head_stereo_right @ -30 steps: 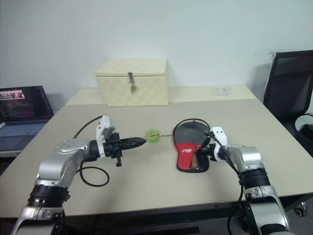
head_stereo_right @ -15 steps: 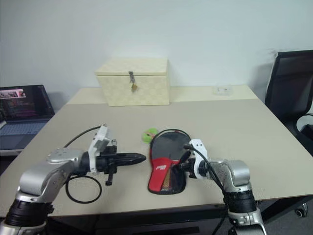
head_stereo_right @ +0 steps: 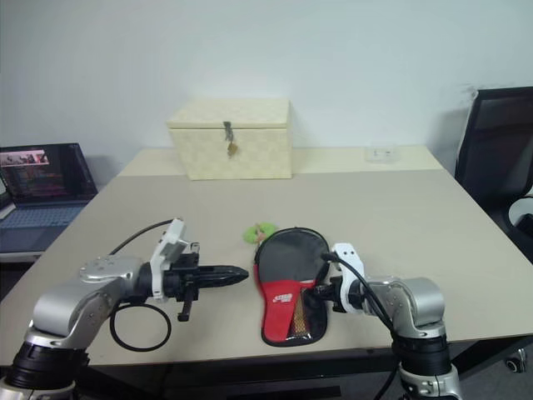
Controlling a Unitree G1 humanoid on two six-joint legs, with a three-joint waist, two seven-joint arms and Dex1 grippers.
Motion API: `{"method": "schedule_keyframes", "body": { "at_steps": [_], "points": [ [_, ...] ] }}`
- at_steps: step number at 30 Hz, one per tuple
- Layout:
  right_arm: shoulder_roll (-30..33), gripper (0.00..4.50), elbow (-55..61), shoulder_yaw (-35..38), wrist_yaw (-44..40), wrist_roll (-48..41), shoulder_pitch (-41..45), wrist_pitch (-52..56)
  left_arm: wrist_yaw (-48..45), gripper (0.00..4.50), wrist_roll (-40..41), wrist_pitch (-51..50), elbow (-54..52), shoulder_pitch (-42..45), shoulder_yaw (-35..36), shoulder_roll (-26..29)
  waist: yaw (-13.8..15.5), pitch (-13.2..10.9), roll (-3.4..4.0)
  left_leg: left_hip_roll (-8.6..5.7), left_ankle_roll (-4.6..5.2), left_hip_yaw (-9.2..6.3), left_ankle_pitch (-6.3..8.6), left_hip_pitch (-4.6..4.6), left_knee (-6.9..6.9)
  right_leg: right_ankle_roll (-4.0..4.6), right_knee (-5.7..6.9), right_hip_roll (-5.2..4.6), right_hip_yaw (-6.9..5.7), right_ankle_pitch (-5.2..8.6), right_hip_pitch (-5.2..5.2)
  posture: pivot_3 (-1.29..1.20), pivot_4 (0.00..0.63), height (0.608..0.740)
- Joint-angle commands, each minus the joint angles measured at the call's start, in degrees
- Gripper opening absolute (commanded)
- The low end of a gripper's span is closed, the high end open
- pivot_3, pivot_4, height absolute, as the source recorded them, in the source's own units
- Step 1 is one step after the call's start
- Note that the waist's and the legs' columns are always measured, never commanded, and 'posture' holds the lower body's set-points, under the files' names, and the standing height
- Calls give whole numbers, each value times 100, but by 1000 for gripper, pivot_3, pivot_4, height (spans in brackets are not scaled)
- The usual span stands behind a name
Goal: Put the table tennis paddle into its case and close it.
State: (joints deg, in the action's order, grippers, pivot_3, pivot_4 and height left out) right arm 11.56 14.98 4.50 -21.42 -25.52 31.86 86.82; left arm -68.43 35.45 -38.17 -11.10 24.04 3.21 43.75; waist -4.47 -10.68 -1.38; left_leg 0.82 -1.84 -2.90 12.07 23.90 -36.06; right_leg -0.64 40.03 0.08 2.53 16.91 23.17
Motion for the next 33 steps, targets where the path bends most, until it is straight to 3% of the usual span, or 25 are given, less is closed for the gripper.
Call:
{"method": "schedule_keyframes", "body": {
  "at_steps": [1, 14, 18, 22, 25, 29, 32, 33],
  "points": [
    [90, 13, 255, 130, -38, -158, 12, 118, -51, 0, 21, 118, -30, 122, 45, 73, 1, 0, 0, 0, 0, 0, 0, 0, 0, 0, 0, 0, 0, 0, 0, 0, 150, 740],
    [-684, 13, 740, 401, 375, -249, -108, 568, -49, 0, -44, 222, 88, 161, 5, 70, 0, 0, 0, 2, 0, -1, 0, 1, 2, 0, -2, 0, 0, 0, 0, 0, 150, 740],
    [-591, 13, 752, 354, 513, -149, -191, 568, -29, 0, -73, 259, 145, 197, -24, 51, -2, 0, 0, 3, 0, -1, 0, 1, 1, 0, -1, 0, 0, 0, 1, 0, 150, 740],
    [-158, 1085, 986, 121, 468, -164, -321, 545, 23, 0, -89, 278, 165, 189, -18, 27, 10, 0, 0, -2, 0, 0, 0, 2, 1, -1, -3, 0, 0, 1, 0, 0, 150, 740],
    [509, 2070, 1340, -378, 181, -290, -453, 279, 111, 0, -104, 287, 194, 188, 3, -22, 26, 0, 0, -3, 0, 0, 0, 3, 2, -4, -5, 0, -2, 2, 0, 0, 150, 740],
    [1763, 3478, 1951, -851, -791, -765, -230, -214, 351, 0, -149, 269, 326, 222, 55, -101, 35, -3, 3, -6, 1, 1, 0, 3, 0, -8, -7, -1, -4, 5, -1, 0, 150, 740],
    [1869, 4455, 1780, -719, -1120, -1003, 149, -461, 456, 0, -163, 269, 438, 242, 99, -103, 10, -3, 1, -5, 1, 2, 1, -1, 0, -30, -6, 0, -1, 17, -2, 0, 150, 740],
    [1782, 4455, 1574, -652, -1171, -1025, 363, -607, 498, 0, -171, 276, 508, 261, 120, -108, 5, -3, 1, -5, 1, 1, 1, -2, 0, -29, -5, 0, -1, 17, -2, 0, 150, 740]
  ]
}}
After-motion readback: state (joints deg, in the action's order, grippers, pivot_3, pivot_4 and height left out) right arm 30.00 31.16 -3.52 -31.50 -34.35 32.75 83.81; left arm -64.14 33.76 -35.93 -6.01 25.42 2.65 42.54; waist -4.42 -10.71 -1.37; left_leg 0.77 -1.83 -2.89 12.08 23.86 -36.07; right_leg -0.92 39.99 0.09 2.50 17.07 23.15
